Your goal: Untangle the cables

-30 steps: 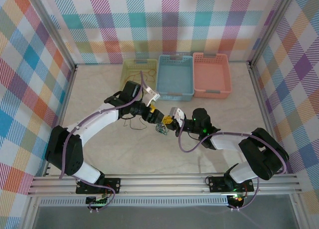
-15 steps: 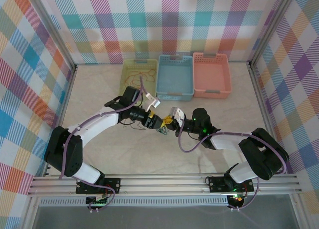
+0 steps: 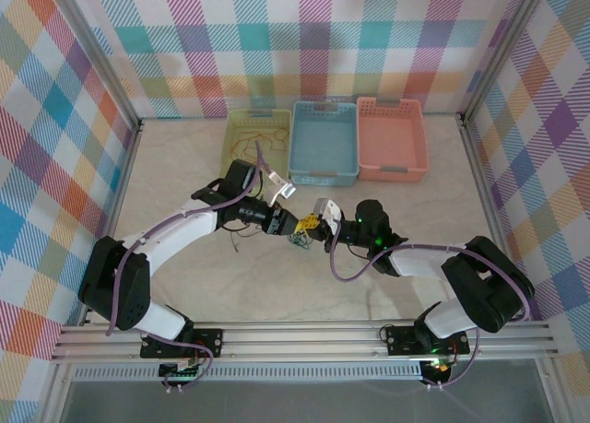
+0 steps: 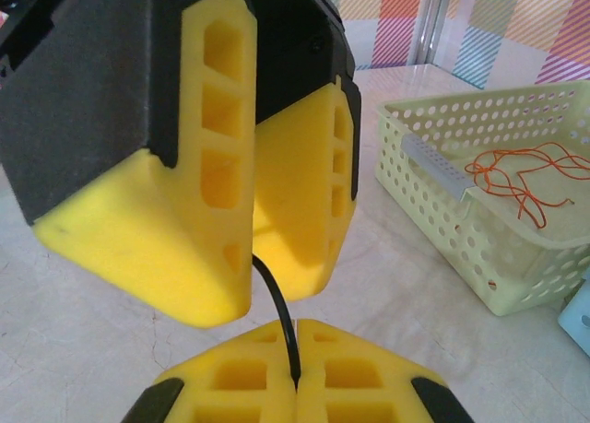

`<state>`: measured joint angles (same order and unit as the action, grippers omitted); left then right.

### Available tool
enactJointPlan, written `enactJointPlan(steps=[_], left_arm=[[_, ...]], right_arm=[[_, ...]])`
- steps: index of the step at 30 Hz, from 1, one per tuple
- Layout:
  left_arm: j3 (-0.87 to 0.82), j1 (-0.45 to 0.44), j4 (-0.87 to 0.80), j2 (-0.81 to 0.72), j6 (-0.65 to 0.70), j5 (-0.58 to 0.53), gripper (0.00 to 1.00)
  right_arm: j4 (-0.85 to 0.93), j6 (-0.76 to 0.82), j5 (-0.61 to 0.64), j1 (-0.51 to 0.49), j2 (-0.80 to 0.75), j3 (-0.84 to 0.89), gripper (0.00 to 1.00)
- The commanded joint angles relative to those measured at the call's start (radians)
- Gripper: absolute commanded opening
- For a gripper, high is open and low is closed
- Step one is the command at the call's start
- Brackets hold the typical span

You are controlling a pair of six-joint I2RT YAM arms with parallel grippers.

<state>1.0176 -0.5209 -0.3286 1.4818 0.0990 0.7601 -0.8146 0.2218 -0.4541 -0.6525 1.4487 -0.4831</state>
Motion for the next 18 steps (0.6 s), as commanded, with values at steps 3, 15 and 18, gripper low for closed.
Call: enactJointPlan(steps=[3,15,18], left_arm=[[-0.014,0.002,0.031,-0.02,0.001,0.048,0.37],[-0.005,-0.01,0.022,-0.022,-0.018,0.016,0.09],[0.014,-0.017,0.016,-0.02,-0.044,-0.027,0.0]], right_arm=[[-0.021,0.011,-0.007,0.008,-0.024,0.003,0.0],[-0.02,0.01,-0.005,0.008,-0.024,0.002,0.0],[-0.02,0.01,-0.006,0.008,-0.022,0.0,0.0]])
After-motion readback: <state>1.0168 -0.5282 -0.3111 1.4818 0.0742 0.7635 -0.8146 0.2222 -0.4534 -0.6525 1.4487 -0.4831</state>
